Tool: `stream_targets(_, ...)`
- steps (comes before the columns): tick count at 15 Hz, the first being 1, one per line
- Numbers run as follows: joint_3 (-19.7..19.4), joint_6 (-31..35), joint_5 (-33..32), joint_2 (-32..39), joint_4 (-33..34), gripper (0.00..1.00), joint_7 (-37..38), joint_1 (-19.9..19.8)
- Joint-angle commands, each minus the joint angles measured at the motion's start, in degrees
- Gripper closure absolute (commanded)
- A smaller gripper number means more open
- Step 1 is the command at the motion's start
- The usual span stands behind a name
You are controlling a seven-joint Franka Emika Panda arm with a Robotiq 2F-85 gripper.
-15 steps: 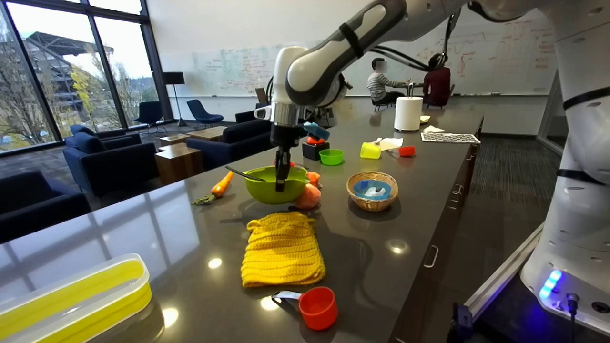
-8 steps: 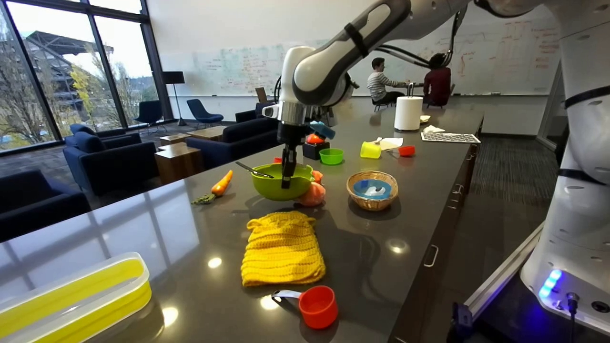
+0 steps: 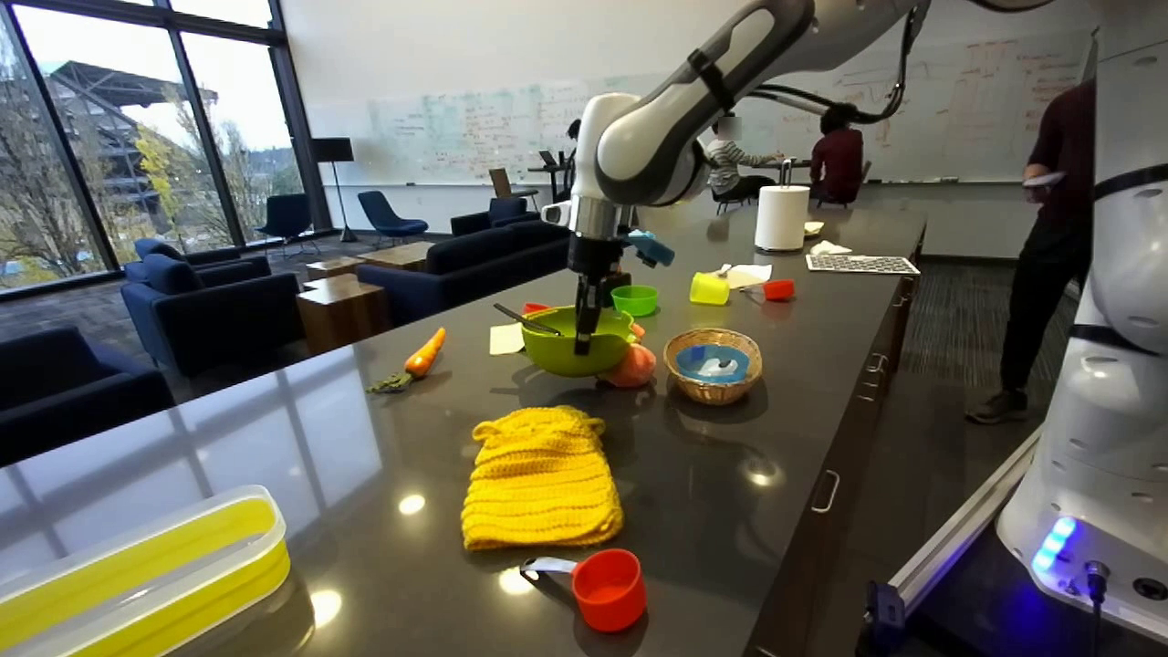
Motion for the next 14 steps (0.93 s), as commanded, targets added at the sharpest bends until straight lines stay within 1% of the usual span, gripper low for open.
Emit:
stream_targets(1, -0.93, 1.79, -0.04, -2.57, -5.10, 0.99, 1.27, 0.38)
stream_targets(2, -0.18, 1.08, 1.57, -2.13, -4.82, 0.99, -0.43, 0.43)
stream_targets(4, 0.96, -0.15, 1.10, -1.21, -3.99, 0.99, -1.18, 1.79)
stream_targets(9, 2.15, -2.15, -4.72, 1.05, -3.35, 0.99, 1.13, 6.10)
stream_targets(14, 1.82, -2.14, -8.01, 1.67, -3.06, 0.99, 2.00, 6.61)
